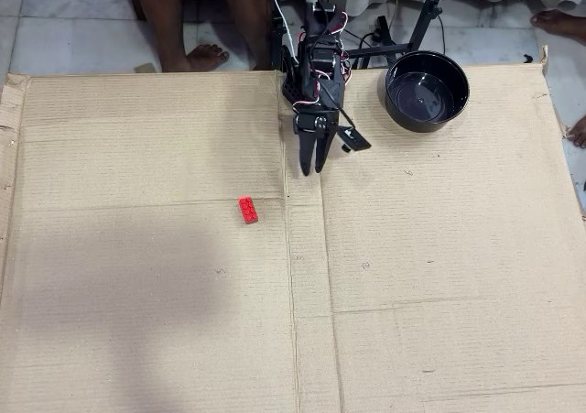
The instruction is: Grasp a lego block and put it in the bin.
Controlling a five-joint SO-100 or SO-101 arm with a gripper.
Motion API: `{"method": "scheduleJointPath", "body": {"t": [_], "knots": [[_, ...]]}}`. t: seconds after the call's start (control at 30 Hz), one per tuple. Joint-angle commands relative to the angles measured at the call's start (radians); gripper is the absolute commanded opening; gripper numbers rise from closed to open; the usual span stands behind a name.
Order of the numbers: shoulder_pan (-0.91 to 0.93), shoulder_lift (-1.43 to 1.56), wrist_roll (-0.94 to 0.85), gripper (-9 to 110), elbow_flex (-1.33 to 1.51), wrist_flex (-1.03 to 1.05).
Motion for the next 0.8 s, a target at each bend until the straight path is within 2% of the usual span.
{"method": "scheduleJointPath", "body": {"t": [0.0, 0.43, 0.77], "knots": [[0.046, -0.002, 0.12, 24, -0.055, -0.018], [0.241, -0.041, 0.4, 32, -0.075, -0.156], [0.235, -0.575, 0.518, 34, -0.242, -0.471]]}}
